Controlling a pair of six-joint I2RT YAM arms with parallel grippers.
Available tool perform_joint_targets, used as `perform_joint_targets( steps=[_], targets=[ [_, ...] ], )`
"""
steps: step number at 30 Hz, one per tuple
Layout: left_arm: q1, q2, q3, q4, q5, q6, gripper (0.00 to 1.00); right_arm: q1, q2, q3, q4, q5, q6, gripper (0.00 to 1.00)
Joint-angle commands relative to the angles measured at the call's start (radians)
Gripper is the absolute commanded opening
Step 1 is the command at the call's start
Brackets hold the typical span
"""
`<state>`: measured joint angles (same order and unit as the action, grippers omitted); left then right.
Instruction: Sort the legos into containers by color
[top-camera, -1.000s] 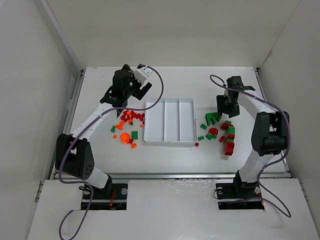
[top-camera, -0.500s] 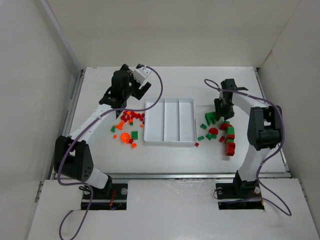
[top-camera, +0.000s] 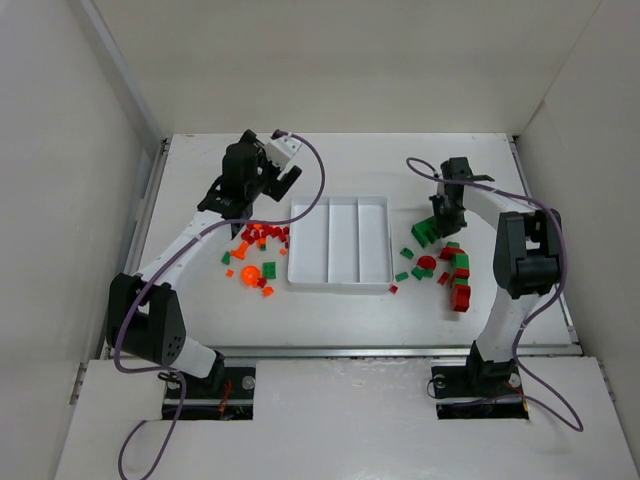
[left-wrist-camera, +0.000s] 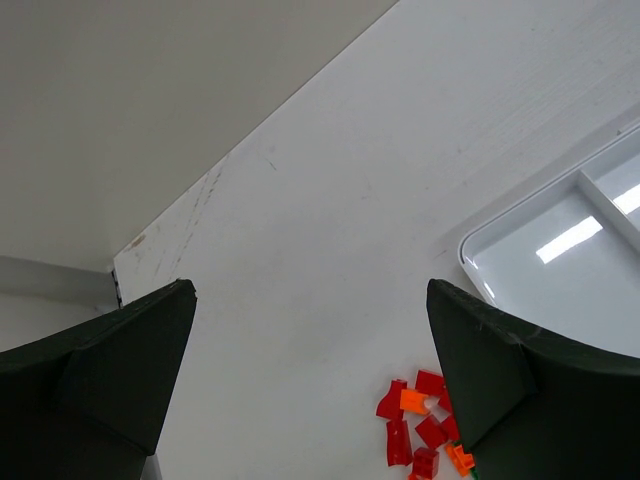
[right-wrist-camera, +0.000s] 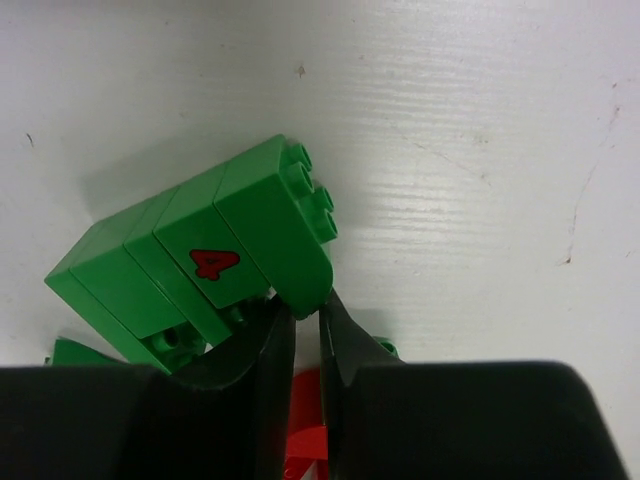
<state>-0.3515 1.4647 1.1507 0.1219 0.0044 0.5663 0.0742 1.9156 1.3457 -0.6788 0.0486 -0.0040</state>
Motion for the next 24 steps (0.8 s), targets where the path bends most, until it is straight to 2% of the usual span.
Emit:
perform_joint_targets(
  steps=[1,2,5,8,10,12,19,24],
  targets=[
    [0.000,-0.056,-0.014,0.035,0.014,-0.016,1.00,0.006,-0.049,0.024,0.057,-0.018,-0.019,0.13],
    [0.000,-0.056,-0.014,0.035,0.014,-0.016,1.00,0.006,-0.049,0.024,0.058,-0.018,-0.019,0.08],
    [0.000,-0.056,-0.023,0.035,0.014,-0.016,1.00,0.006,-0.059,0.015,0.067,-0.018,-0.019,0.04],
    [0.000,-0.066,-0.023,0.035,0.014,-0.016,1.00,0.006,-0.059,0.015,0.067,-0.030,-0.028,0.04],
    [0.000,-0.066,-0.032,0.035,0.023,-0.016,1.00,0.006,-0.059,0.006,0.067,-0.030,-0.039,0.30],
    [0.000,-0.066,-0.032,0.035,0.023,-0.016,1.00,0.006,-0.059,0.006,0.067,-0.021,-0.050,0.48],
    [0.000,-0.075,-0.032,0.035,0.034,-0.016,1.00,0.015,0.000,0.061,0.076,0.008,-0.089,0.50],
    [0.000,-0.075,-0.032,0.035,0.034,-0.016,1.00,0.076,-0.009,0.061,0.117,0.066,-0.158,0.50]
  ],
)
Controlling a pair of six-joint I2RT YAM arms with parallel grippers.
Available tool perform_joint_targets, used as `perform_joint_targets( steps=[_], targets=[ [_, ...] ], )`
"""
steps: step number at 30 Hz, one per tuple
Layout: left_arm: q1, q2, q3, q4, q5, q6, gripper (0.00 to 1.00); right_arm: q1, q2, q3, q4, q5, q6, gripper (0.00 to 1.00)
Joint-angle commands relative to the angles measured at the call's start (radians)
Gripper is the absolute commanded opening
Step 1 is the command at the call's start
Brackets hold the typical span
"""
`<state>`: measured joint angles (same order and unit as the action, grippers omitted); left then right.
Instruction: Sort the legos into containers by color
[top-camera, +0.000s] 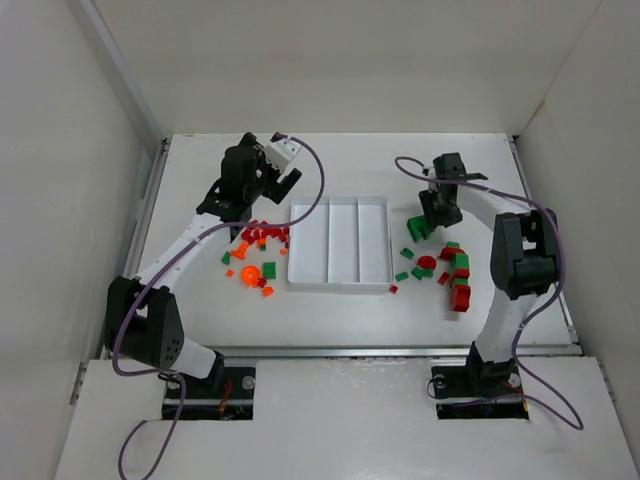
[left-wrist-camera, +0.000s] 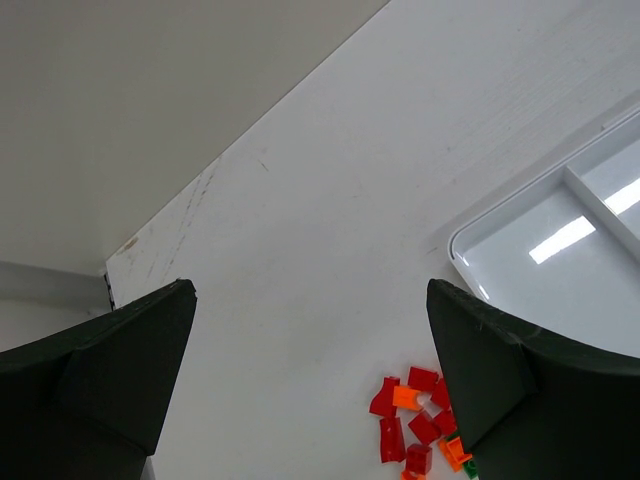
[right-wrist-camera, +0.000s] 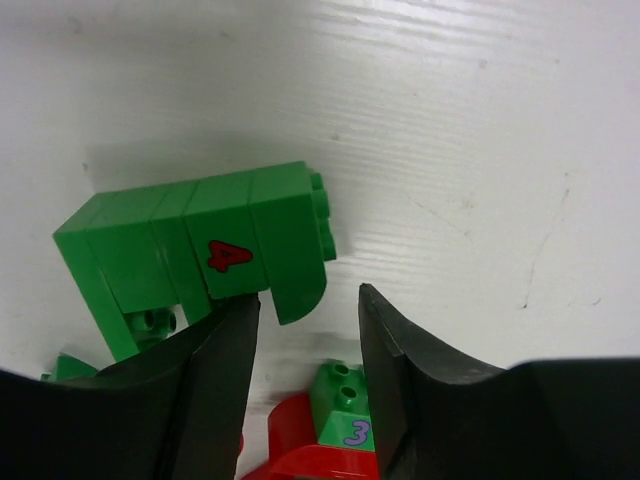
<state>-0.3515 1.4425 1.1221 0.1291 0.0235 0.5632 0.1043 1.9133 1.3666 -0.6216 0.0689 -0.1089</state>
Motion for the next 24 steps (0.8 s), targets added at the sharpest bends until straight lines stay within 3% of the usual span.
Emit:
perform_joint_targets(
  steps=[1,9,13,16,19,20,24],
  targets=[
    [0.000,-0.053,-0.004,0.027,0.015,-0.013,1.00,0.055,-0.007,0.031,0.069,0.060,-0.063,0.50],
    [0.000,-0.062,-0.013,0.027,0.015,0.006,1.00,0.084,0.024,0.042,0.102,0.082,-0.127,0.49],
    [0.000,-0.062,-0.013,0.027,0.015,0.006,1.00,0.084,0.035,0.042,0.112,0.042,-0.137,0.34],
    [0.000,-0.062,-0.022,0.027,0.015,0.006,1.00,0.084,0.046,0.051,0.122,0.031,-0.137,0.29],
    [0.000,-0.062,-0.022,0.018,0.015,0.006,1.00,0.084,0.055,0.051,0.122,0.020,-0.127,0.18],
    [0.000,-0.062,-0.022,0.018,0.015,0.006,1.00,0.084,0.055,0.051,0.122,0.020,-0.127,0.10],
    [0.000,-0.062,-0.031,0.018,0.015,0.006,1.00,0.084,0.055,0.040,0.143,0.020,-0.118,0.08]
  ],
)
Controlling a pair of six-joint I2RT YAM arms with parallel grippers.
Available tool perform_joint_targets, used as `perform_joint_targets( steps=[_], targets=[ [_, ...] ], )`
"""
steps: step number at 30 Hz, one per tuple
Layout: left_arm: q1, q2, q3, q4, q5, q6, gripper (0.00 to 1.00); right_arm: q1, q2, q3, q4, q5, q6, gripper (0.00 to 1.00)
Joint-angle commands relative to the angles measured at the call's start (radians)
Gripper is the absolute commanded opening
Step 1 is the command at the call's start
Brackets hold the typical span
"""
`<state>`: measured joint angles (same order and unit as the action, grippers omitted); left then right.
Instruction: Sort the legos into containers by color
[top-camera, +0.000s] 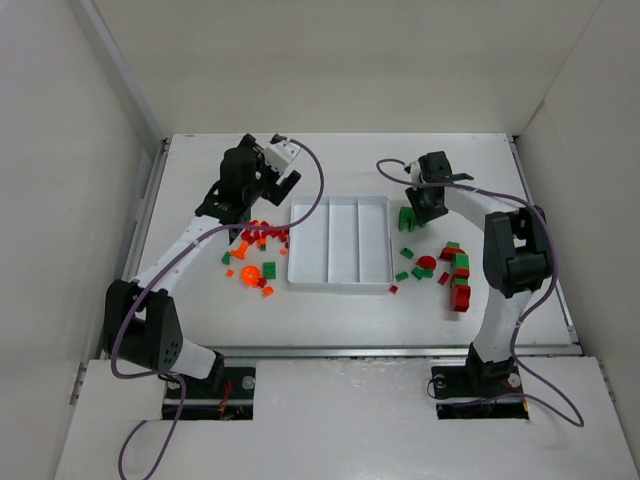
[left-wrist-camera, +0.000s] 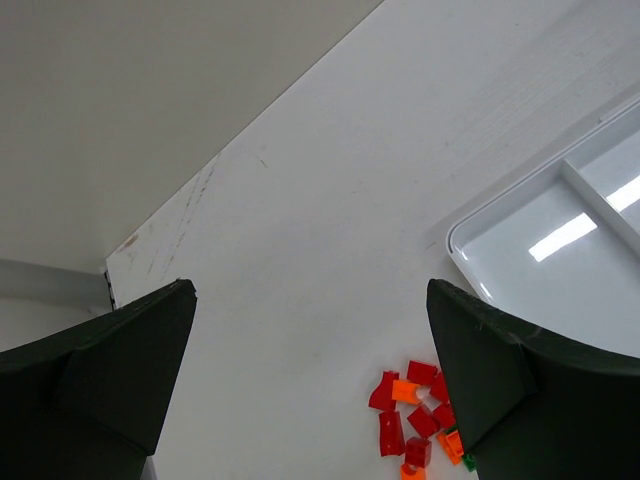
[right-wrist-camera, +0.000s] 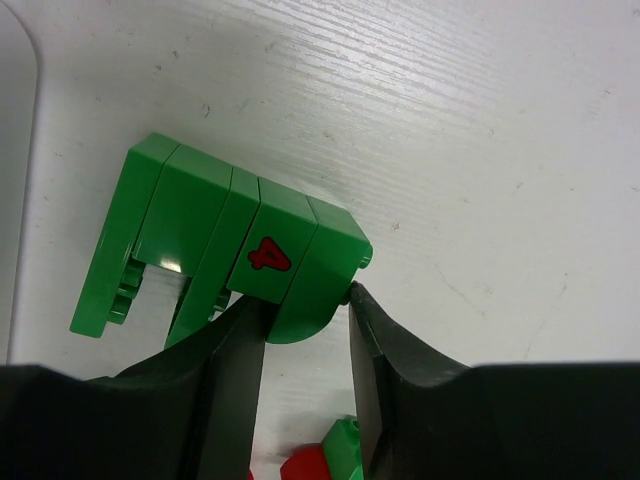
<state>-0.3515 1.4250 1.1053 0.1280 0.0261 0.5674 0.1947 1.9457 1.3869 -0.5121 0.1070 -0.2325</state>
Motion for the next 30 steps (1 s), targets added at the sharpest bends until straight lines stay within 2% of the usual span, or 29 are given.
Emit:
perform_joint_targets(
  steps=[1,8,12,14,18,20,23,27,28,29,30],
  targets=[
    [0.000,-0.044,-0.015,0.019,0.012,0.002,1.00,-0.006,0.022,0.020,0.034,-0.018,0.005,0.06],
    [0.000,-0.054,-0.024,0.019,0.021,0.002,1.00,-0.006,-0.068,0.011,0.055,0.002,0.053,0.00],
    [0.000,-0.054,-0.024,0.019,0.104,0.002,1.00,-0.006,-0.157,-0.009,0.092,0.022,0.093,0.00],
    [0.000,-0.043,-0.024,0.019,0.191,0.031,1.00,-0.006,-0.185,-0.009,0.104,0.022,0.093,0.00],
    [-0.009,-0.014,-0.024,0.053,0.340,0.173,1.00,-0.006,-0.208,0.049,0.019,0.022,0.113,0.00],
    [-0.020,0.000,-0.033,0.102,0.376,0.265,1.00,-0.006,-0.208,0.073,-0.005,0.022,0.113,0.00],
    [-0.067,0.034,-0.022,0.142,0.365,0.305,1.00,-0.006,-0.189,0.086,-0.025,0.013,0.113,0.00],
    [-0.096,0.057,0.008,0.142,0.365,0.318,1.00,-0.061,-0.145,0.124,-0.084,-0.145,0.194,0.38],
    [-0.096,0.057,0.008,0.142,0.374,0.302,1.00,-0.061,-0.145,0.124,-0.085,-0.226,0.215,0.60],
    [-0.096,0.067,0.017,0.142,0.374,0.290,1.00,-0.072,-0.145,0.124,-0.085,-0.246,0.243,0.75],
    [-0.096,0.068,0.018,0.142,0.374,0.276,1.00,-0.072,-0.134,0.124,-0.085,-0.247,0.318,1.00]
  ],
)
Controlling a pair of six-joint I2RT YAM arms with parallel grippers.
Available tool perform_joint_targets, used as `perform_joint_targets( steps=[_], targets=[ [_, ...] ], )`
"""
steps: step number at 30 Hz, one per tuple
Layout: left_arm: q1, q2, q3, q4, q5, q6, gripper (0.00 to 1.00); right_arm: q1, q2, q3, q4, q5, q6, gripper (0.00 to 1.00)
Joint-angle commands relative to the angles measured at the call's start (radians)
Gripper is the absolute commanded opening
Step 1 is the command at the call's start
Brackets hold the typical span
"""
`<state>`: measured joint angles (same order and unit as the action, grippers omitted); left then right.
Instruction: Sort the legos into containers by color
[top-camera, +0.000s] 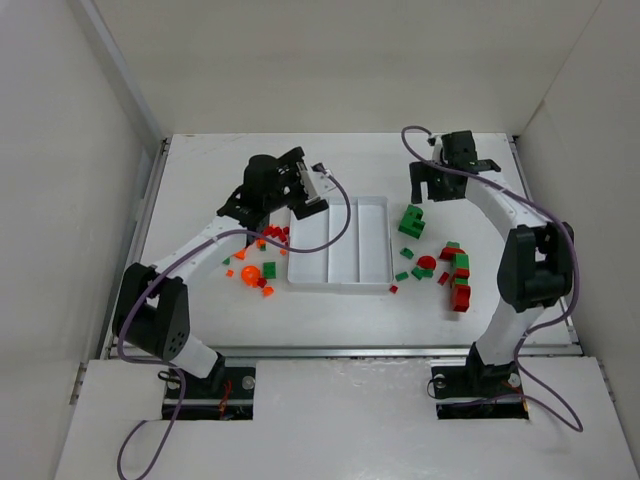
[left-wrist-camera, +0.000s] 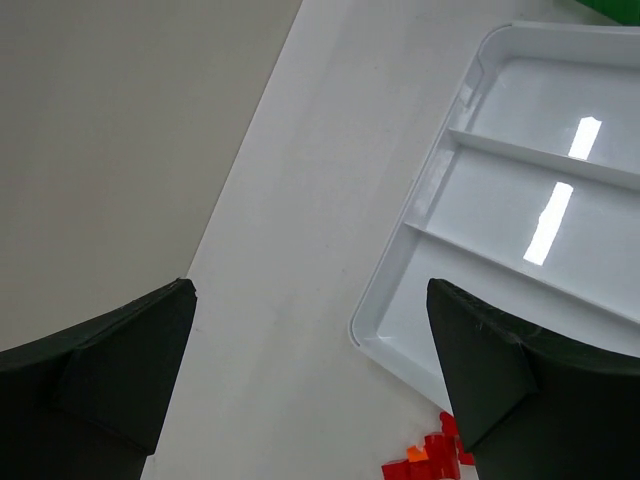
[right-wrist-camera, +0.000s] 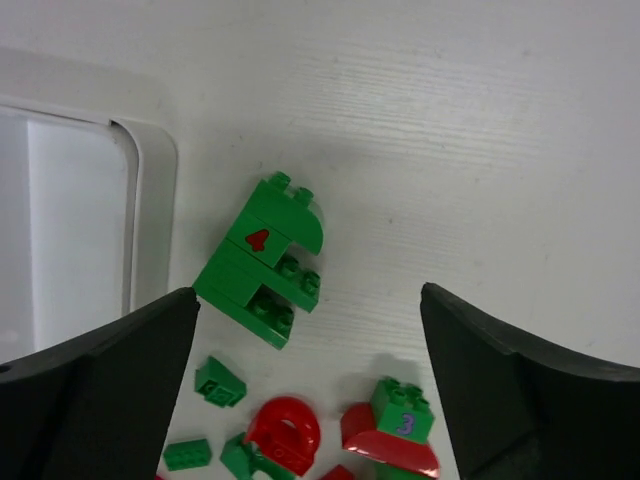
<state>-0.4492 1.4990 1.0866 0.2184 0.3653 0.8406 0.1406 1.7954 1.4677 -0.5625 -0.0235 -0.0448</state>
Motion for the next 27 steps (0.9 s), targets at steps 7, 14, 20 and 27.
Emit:
perform_joint_targets(
  steps=[7,14,20,27],
  targets=[
    [-0.008,-0.016,0.018,0.052,-0.046,-0.072,1.00,0.039,0.100,0.033,-0.023,-0.021,0.324,1.00],
    [-0.008,-0.016,0.009,0.041,-0.068,-0.072,1.00,0.105,0.186,0.094,-0.062,0.111,0.397,1.00],
    [-0.008,-0.034,-0.002,0.041,-0.077,-0.083,1.00,0.105,0.199,0.059,-0.062,0.215,0.428,0.95],
    [-0.008,-0.043,-0.022,0.050,-0.086,-0.083,1.00,0.105,0.219,0.029,-0.044,0.215,0.428,0.70]
  ],
)
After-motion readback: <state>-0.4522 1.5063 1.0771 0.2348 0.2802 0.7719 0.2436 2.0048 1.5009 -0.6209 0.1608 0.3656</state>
